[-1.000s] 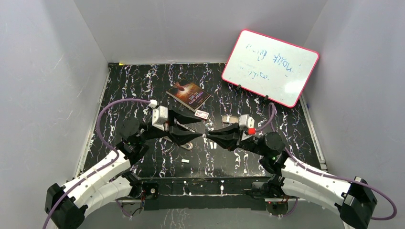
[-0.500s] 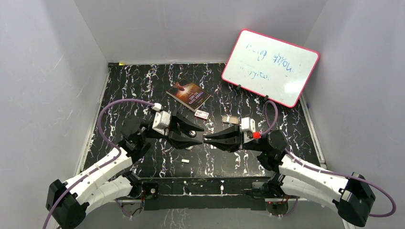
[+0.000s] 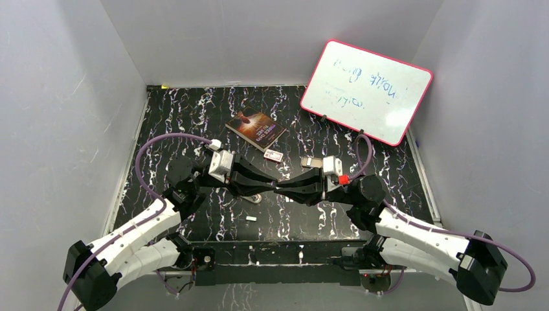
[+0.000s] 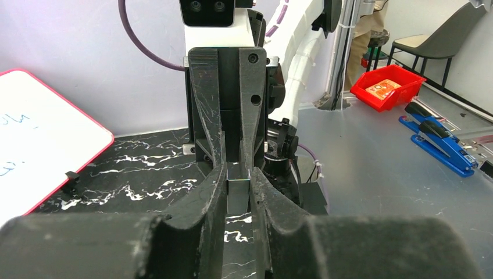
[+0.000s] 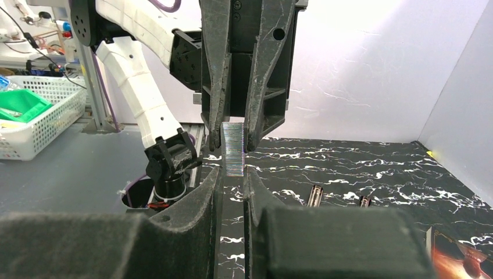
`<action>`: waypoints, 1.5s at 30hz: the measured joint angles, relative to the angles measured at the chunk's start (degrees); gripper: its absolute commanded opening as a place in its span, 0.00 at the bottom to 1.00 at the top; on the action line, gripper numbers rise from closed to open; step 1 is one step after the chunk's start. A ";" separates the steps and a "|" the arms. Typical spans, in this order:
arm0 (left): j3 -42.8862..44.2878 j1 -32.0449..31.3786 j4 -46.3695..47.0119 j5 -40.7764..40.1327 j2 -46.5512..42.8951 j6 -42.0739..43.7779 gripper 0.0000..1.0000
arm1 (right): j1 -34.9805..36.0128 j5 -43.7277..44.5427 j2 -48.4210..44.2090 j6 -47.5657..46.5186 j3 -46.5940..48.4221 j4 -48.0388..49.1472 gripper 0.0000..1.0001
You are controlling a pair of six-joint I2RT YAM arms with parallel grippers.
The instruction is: Load the staples into the stapler
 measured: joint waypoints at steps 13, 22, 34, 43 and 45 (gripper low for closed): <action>0.15 -0.04 -0.46 0.37 0.07 0.44 0.00 | 0.00 0.46 -2.62 -1.66 0.02 -3.45 0.59; 10.12 -0.28 -31.80 -0.94 0.68 22.10 0.00 | 0.02 10.38 -12.41 -11.89 0.24 -22.75 0.62; 13.75 -6.23 -67.30 -18.36 18.78 47.60 0.00 | 0.02 51.87 -12.83 -2.16 0.35 -30.80 0.62; 15.54 -9.66 -75.25 -28.00 28.04 53.33 0.00 | 0.02 57.72 -12.07 2.89 0.35 -34.01 0.62; 16.98 -9.77 -75.69 -29.18 30.08 53.83 0.00 | 0.02 58.07 -12.07 3.28 0.35 -34.56 0.62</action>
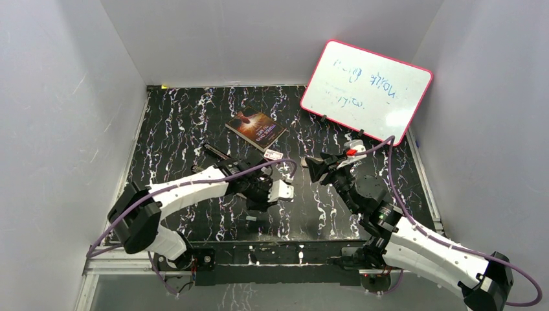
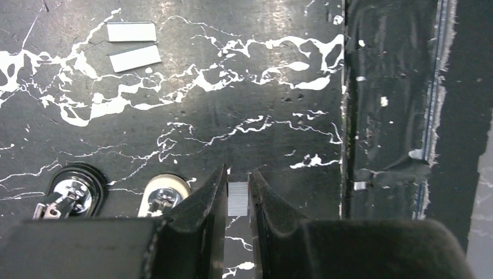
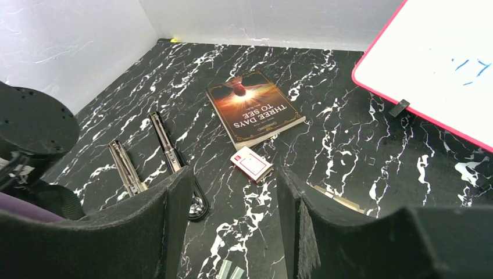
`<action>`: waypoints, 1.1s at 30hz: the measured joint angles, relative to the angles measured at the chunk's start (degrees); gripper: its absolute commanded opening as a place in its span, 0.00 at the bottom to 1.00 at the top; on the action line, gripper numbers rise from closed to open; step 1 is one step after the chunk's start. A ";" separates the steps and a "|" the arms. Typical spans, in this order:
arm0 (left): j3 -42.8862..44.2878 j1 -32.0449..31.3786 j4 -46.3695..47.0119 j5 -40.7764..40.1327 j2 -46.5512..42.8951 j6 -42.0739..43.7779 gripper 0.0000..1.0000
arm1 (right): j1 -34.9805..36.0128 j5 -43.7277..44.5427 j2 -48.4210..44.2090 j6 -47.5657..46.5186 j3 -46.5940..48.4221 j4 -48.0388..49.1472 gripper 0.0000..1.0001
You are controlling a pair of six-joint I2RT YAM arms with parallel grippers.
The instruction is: Load the staples into the stapler
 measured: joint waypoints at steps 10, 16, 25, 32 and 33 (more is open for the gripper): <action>3.10 -2.19 -0.66 -5.51 9.88 1.99 0.00 | 0.00 0.90 0.00 0.35 0.00 -1.40 0.62; 4.07 -2.89 -1.18 -6.99 12.04 2.89 0.02 | 0.00 1.20 -0.07 0.28 0.00 -2.64 0.63; 4.96 -4.11 -1.62 -8.90 14.84 3.56 0.14 | 0.00 2.36 -1.99 0.04 -0.02 -3.26 0.63; 5.14 -4.37 -1.70 -9.29 14.93 3.52 0.26 | 0.00 3.04 -3.37 -0.20 -0.02 -3.37 0.63; 5.14 -4.37 -1.68 -9.31 14.93 3.48 0.26 | 0.00 3.23 -3.56 -0.20 -0.04 -3.41 0.63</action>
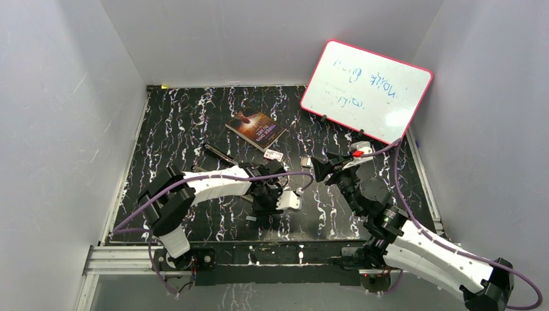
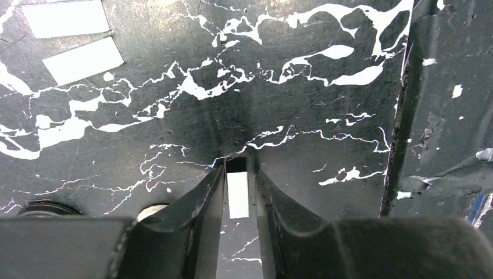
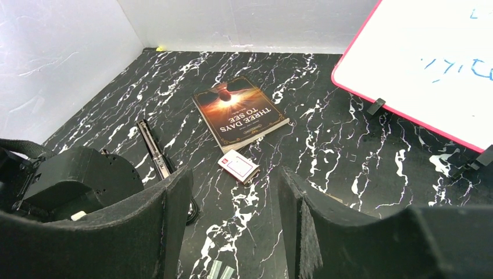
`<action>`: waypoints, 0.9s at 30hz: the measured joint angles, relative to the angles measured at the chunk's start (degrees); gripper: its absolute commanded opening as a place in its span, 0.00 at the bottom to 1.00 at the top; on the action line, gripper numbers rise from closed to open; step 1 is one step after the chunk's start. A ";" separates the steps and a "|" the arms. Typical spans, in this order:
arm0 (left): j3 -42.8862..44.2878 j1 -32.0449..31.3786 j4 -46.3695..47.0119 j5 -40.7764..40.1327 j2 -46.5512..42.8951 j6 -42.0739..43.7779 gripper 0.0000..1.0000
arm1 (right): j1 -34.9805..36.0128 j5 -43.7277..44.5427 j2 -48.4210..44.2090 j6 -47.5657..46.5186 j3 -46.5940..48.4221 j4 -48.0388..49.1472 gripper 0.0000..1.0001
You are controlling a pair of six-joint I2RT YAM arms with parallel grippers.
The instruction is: Load the staples into the stapler
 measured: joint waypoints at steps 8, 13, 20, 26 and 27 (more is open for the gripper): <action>0.00 0.00 3.82 0.07 -5.25 -1.70 0.43 | 0.00 6.29 -1.46 2.47 -1.09 -1.42 0.56; -6.25 3.89 19.91 0.57 -23.06 -12.55 0.75 | -0.04 13.81 3.67 16.15 -0.02 -13.62 0.61; -9.66 18.60 36.09 -6.95 -31.95 -31.52 0.75 | -0.04 1.40 29.70 22.99 11.96 -24.37 0.69; -13.53 19.87 38.40 -9.16 -32.41 -34.42 0.75 | 0.00 -4.15 41.99 25.44 17.97 -26.95 0.68; -14.05 19.93 38.73 -9.35 -32.50 -34.53 0.75 | 0.00 -4.59 43.04 25.81 18.47 -27.39 0.68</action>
